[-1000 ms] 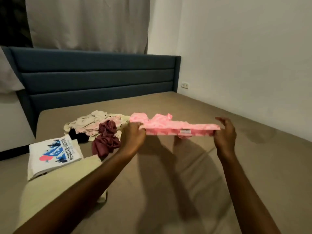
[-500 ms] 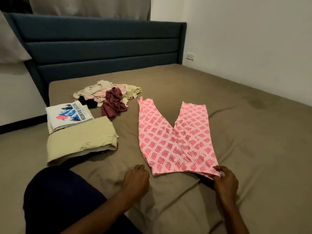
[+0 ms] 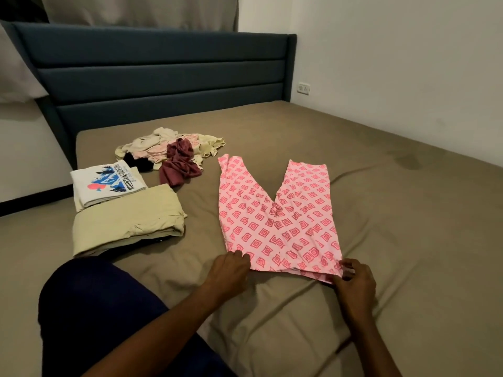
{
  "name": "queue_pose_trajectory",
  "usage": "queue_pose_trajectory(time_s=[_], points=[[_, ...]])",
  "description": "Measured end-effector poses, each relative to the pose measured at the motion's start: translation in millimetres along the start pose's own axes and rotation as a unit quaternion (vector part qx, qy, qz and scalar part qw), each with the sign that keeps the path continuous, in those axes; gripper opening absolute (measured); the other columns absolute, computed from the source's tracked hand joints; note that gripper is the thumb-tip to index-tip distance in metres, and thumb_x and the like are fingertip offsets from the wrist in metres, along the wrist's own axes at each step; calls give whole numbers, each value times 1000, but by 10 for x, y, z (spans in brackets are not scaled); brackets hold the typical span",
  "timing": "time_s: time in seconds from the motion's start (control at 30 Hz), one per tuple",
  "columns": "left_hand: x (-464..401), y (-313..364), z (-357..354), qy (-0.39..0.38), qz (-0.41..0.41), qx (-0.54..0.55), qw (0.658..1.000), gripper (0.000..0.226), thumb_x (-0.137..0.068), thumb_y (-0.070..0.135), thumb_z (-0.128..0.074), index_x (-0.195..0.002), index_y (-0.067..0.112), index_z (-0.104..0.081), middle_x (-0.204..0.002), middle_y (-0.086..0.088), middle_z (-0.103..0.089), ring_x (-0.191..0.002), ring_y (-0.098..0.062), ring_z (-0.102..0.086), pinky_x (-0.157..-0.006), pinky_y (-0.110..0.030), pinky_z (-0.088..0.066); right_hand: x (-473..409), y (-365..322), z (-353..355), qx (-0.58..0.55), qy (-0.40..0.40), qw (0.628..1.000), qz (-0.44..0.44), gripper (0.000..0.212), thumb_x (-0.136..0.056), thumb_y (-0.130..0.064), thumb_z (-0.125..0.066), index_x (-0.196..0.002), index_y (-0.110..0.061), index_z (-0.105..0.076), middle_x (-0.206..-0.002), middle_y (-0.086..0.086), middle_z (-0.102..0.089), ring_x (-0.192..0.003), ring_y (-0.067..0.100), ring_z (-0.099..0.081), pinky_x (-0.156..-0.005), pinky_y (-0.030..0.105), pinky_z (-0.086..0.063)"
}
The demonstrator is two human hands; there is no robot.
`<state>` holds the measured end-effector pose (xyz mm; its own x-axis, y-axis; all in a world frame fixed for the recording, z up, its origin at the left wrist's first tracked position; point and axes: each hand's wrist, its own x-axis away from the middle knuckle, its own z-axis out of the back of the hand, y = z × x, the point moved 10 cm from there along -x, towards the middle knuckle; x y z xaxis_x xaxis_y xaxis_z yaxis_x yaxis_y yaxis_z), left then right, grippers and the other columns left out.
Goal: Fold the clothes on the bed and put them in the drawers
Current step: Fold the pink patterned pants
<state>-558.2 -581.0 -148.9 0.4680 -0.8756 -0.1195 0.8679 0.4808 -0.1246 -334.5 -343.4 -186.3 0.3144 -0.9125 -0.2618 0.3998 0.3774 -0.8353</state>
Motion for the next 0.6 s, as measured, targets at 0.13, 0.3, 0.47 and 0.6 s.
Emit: queue_pose_trajectory(time_s=[0.13,0.3,0.47,0.6], points=[[285,243,86,-8,-12,-8,1000,28,-49,32,-85,-58,18,-62,-52,-5,-58,-36,-21,-52,-36,-21,-36,-20,-29,42,30,-19,999,13,40,-63,-5,-86,-95,-27,-75,-107,-2,-61,-87,22,-66,-75,40,-55],[411,360,-39,-82,-42,-24,995,21,-82,32,-68,-92,14,-72,-86,-8,-74,-70,-31,-71,-55,-30,-40,181,-152,-58,78,-58,991,96,44,-64,9,-75,-93,-25,-78,-114,-6,-60,-102,9,-56,-70,16,-40],[412,459,106,-19,-46,-19,999,43,-31,42,-87,-56,17,-63,-45,1,-53,-28,-15,-47,-34,-16,-21,174,-221,142,56,-29,990,127,41,-62,12,-67,-84,-23,-68,-98,-8,-55,-94,19,-54,-73,31,-46],[378,458,164,22,-22,-23,999,52,-20,45,-89,-56,15,-66,-45,0,-52,-27,-15,-47,-34,-12,-27,237,-150,-45,104,-109,977,153,25,-66,-10,-53,-78,-30,-60,-86,-10,-57,-91,23,-52,-71,38,-44]])
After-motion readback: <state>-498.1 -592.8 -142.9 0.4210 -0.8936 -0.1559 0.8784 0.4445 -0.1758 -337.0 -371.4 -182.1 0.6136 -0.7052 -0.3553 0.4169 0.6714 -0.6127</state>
